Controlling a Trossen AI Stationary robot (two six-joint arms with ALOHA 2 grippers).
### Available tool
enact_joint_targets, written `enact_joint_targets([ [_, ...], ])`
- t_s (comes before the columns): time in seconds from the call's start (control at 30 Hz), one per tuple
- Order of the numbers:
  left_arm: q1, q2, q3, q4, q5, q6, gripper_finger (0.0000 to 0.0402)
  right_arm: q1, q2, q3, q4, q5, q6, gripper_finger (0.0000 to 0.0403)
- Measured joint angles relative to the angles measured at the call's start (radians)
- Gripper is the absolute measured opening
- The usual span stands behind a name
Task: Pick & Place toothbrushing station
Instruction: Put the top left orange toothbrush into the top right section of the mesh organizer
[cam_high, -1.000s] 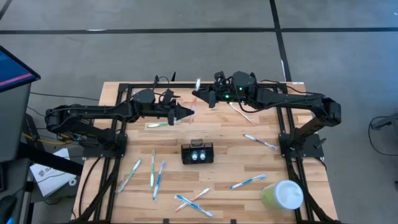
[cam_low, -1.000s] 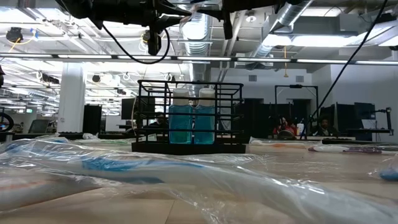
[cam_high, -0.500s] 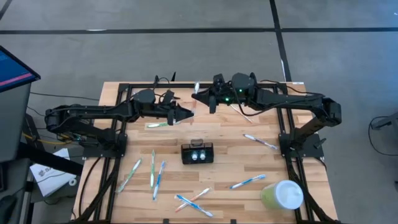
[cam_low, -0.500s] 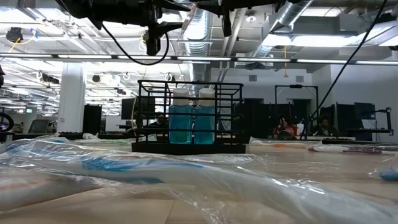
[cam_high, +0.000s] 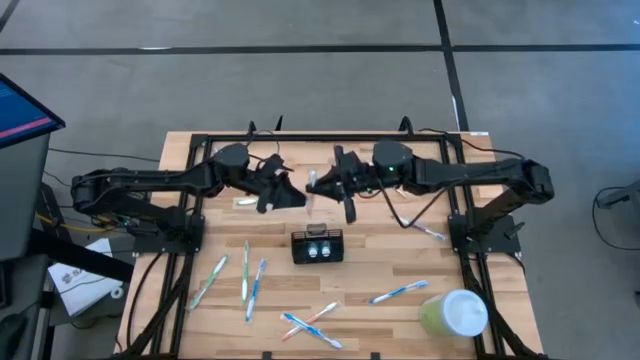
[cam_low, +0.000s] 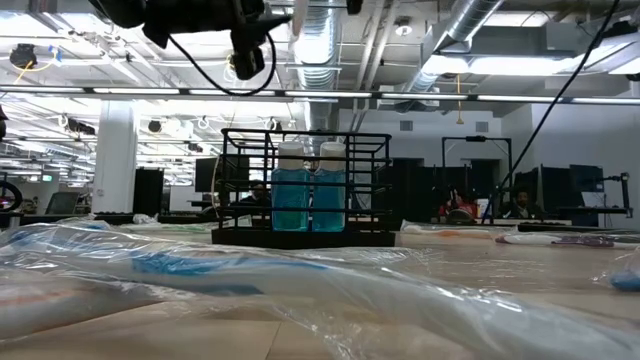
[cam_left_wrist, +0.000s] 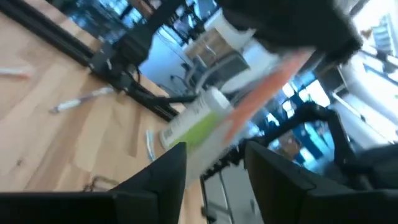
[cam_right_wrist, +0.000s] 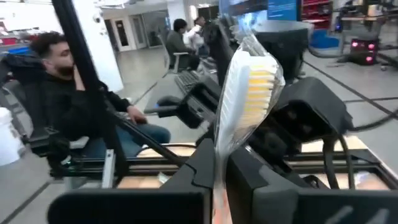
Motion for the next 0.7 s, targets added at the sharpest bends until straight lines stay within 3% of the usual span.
enact_joint_targets([
  [0.23,-0.023,-0.114,0.0,-0.155,-0.023,0.222,0.0105,0.016,-0.032,-0.002,-0.131,0.009,0.044,0.0017],
  [0.47,-0.077,-0.223,0.0,-0.483,-0.174,0.325,0.0059,0.019,-0.034,-0.002,-0.194,0.045,0.044,0.0016],
  [0.6,-0.144,-0.231,0.0,-0.536,-0.245,0.409,0.0016,0.035,-0.035,-0.019,-0.203,0.115,0.021,0.0009],
  [0.7,-0.197,-0.231,0.0,-0.537,-0.342,0.448,0.0005,0.048,-0.034,-0.032,-0.219,0.143,0.027,0.0007],
])
